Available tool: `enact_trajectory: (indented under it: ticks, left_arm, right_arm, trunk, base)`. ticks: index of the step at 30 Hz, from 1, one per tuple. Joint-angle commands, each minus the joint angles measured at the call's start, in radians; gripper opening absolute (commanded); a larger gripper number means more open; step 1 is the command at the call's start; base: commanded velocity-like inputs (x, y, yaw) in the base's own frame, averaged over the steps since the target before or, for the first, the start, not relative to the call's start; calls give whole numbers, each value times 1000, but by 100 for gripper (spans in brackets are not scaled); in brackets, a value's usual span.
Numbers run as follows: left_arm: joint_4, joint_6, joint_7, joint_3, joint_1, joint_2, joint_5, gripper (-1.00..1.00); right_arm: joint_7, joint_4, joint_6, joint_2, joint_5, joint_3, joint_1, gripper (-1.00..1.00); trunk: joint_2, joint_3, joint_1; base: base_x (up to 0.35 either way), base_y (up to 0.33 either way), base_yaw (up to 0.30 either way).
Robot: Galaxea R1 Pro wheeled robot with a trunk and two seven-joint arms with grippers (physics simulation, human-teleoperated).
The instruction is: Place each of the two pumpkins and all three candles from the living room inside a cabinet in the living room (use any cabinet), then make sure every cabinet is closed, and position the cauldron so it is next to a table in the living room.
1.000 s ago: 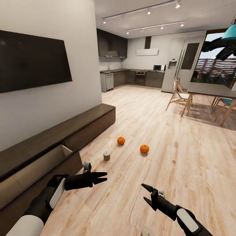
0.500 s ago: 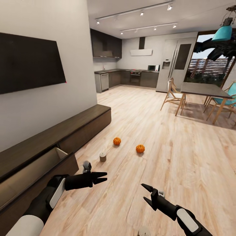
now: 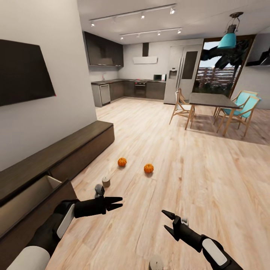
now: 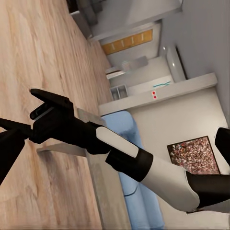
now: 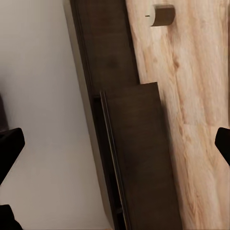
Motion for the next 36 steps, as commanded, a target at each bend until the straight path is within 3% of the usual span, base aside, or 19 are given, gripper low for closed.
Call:
enact_trajectory:
  ticks: [1, 36]
  left_arm:
    - [0, 8, -1, -2, 0, 1, 4, 100]
    - [-1, 1, -5, 7, 0, 16, 12, 100]
  right_arm:
    - [2, 1, 1, -1, -6, 5, -1, 100]
    - [1, 16, 0, 1, -6, 5, -1, 100]
  trunk:
    - [0, -1, 0]
    - [0, -1, 0]
  base:
    - [0, 0, -252]
    - [-44, -57, -252]
